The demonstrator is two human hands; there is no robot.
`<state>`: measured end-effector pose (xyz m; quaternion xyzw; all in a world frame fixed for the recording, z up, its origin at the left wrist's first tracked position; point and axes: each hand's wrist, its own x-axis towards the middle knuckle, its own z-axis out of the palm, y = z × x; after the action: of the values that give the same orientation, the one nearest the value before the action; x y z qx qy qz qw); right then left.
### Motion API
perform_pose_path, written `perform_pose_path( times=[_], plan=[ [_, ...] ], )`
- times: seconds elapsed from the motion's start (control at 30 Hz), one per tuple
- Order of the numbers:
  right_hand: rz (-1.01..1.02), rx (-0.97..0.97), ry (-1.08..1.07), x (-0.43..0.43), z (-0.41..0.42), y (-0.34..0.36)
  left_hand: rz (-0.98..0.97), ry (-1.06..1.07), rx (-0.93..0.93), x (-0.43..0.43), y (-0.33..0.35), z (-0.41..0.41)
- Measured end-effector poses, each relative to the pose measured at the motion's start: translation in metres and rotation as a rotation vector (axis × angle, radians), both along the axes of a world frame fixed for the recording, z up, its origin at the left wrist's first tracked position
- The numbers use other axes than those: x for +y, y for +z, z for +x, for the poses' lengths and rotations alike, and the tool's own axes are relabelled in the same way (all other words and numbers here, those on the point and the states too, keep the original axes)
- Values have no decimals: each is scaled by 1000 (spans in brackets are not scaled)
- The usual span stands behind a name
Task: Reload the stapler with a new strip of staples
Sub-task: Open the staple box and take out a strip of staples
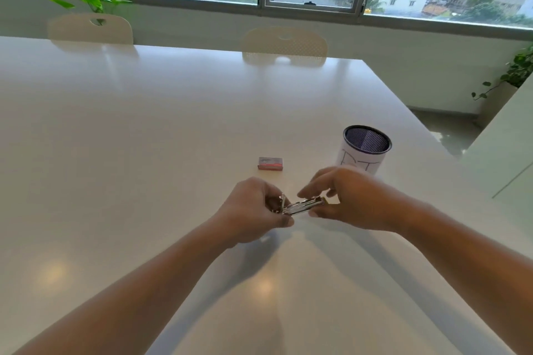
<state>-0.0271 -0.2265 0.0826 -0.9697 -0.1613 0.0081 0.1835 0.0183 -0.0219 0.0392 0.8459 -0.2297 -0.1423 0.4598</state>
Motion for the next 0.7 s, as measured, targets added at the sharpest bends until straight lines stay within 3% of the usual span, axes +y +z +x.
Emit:
perform_pose_path(
  times=[0.43, 0.7],
  plan=[
    [81, -29, -44, -9, 9, -41, 66, 91, -152, -9, -15, 8],
    [100, 10, -57, -12, 11, -46, 143, 82, -340, -6, -17, 8]
  ],
)
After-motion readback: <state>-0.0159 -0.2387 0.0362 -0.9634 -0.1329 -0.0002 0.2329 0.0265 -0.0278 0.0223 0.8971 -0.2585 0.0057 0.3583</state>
